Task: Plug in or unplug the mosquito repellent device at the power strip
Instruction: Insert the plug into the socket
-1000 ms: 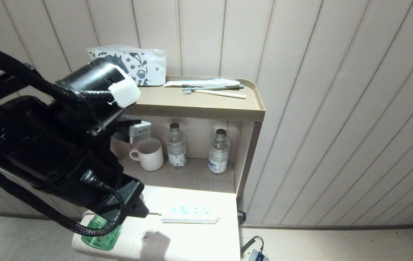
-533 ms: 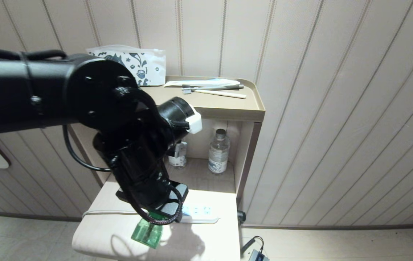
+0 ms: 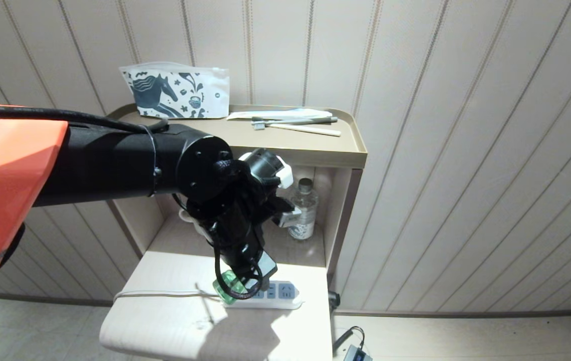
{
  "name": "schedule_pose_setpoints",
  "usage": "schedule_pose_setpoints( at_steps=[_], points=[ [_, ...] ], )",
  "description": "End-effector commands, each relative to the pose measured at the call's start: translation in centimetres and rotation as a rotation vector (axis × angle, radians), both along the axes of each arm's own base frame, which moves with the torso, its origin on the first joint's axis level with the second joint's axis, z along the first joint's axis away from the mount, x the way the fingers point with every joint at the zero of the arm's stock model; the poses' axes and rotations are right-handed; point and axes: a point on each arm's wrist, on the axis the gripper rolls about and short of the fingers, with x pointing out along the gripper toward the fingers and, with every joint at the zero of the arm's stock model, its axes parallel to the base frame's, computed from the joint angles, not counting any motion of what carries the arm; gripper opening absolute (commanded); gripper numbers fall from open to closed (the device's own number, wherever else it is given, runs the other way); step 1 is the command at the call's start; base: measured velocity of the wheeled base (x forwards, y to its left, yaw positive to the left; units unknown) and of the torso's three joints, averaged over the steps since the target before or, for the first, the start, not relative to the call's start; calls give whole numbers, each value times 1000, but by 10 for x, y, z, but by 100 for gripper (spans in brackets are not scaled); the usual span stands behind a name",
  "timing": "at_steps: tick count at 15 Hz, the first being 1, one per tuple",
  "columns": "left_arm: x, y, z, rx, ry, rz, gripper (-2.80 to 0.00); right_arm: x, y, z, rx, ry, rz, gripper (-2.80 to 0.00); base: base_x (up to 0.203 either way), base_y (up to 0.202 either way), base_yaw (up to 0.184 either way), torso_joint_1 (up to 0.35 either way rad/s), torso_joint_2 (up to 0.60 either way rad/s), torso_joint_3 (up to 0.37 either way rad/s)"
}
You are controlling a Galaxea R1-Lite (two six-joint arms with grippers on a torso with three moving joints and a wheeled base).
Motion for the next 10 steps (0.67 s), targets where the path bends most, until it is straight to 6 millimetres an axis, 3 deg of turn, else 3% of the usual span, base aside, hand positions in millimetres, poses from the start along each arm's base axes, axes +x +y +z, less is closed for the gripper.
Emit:
schedule_pose_setpoints(
  at_steps=[1,10],
  points=[
    [4,3,-6,18,2,-19,-280,0,0,0,-1,0,1,-280,0,0,0,0,0,0],
    [12,-6,-11,-24,9,-69,-280,0,0,0,-1,0,-1,-280,0,0,0,0,0,0]
  ],
)
